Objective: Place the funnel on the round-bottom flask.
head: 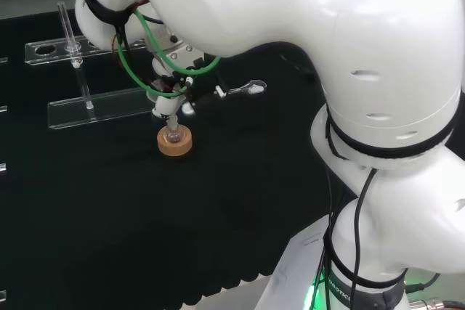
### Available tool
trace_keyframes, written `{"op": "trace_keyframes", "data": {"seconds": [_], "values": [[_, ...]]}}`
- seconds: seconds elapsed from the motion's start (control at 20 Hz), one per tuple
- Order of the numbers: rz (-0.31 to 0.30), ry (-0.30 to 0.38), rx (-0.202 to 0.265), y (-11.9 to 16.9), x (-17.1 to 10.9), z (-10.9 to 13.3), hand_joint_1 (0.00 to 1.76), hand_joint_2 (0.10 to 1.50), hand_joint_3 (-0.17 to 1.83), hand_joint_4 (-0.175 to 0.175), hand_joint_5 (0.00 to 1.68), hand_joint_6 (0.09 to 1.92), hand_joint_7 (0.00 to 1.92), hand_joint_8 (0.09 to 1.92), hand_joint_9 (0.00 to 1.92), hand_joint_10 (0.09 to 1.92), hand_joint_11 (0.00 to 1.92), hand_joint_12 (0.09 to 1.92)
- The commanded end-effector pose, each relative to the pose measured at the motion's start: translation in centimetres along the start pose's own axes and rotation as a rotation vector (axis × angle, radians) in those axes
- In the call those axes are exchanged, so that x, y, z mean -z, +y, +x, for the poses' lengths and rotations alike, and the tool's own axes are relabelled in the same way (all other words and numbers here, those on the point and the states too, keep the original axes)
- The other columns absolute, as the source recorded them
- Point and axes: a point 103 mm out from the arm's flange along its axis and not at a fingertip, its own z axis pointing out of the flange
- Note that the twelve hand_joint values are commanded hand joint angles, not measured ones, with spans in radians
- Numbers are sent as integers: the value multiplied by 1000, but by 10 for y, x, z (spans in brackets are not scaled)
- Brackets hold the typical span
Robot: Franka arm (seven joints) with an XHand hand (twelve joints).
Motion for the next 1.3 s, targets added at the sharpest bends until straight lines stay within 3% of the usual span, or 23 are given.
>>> {"op": "trace_keyframes", "data": {"seconds": [0.05, 0.35, 0.6, 0.85, 1.15, 1.3], "values": [[12, -1, 8, 2, -1, 3, 808, 732, 585, -59, 513, 659, 550, 785, 867, 592, 664, 1233], [17, -5, 14, 2, -1, 4, 788, 714, 579, -61, 469, 634, 525, 786, 851, 593, 653, 1239], [67, -15, 32, 3, -5, 3, 765, 685, 575, -63, 411, 558, 463, 797, 805, 608, 626, 1259], [107, -18, 47, 3, -8, 3, 683, 649, 518, -61, 330, 303, 183, 755, 551, 664, 468, 1341], [75, -3, 74, -3, -5, 3, 620, 644, 434, -55, 303, 104, 17, 701, 369, 708, 351, 1398], [48, 11, 99, -7, 2, 2, 520, 632, 328, -50, 218, 87, 1, 458, 165, 777, 236, 1456]]}}
